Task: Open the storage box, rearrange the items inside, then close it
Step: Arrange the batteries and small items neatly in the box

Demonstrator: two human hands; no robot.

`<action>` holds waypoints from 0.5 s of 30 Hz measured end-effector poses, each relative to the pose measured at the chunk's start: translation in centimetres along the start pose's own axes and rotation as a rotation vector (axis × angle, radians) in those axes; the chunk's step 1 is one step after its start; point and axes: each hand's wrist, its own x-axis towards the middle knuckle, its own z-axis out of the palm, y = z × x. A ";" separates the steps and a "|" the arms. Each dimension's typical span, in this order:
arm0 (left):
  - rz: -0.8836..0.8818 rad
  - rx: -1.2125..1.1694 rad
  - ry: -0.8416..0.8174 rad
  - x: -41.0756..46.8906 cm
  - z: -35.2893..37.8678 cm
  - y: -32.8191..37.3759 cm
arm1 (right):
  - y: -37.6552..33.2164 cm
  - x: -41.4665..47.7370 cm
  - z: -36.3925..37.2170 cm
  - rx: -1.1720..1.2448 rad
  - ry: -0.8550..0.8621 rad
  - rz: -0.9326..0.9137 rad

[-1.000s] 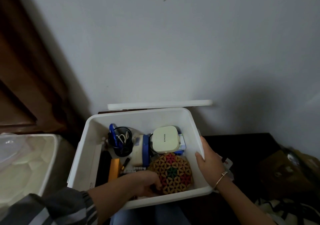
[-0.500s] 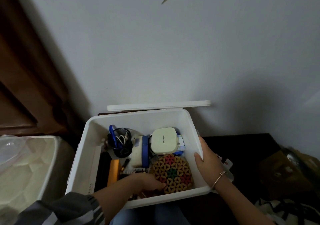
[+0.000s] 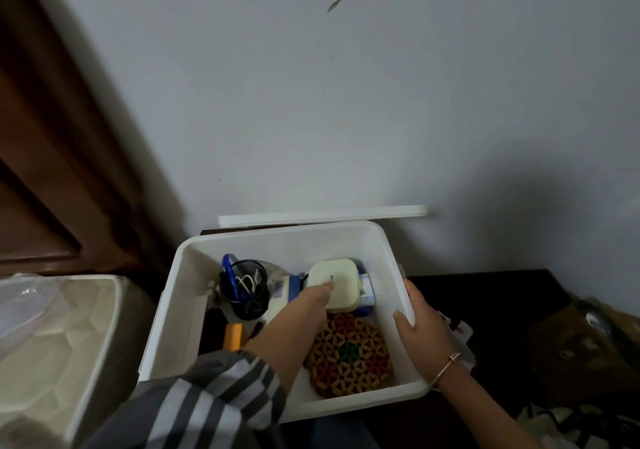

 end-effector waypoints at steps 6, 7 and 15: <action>0.014 0.039 0.053 2.1 2.0 0.4 | 0.4 0.0 0.1 -0.027 0.029 -0.020; 0.006 0.026 0.051 2.5 2.1 0.4 | 0.4 0.1 0.1 -0.031 0.029 -0.020; -0.063 -0.338 0.079 3.8 1.8 -1.3 | 0.6 0.4 0.1 -0.017 0.039 -0.031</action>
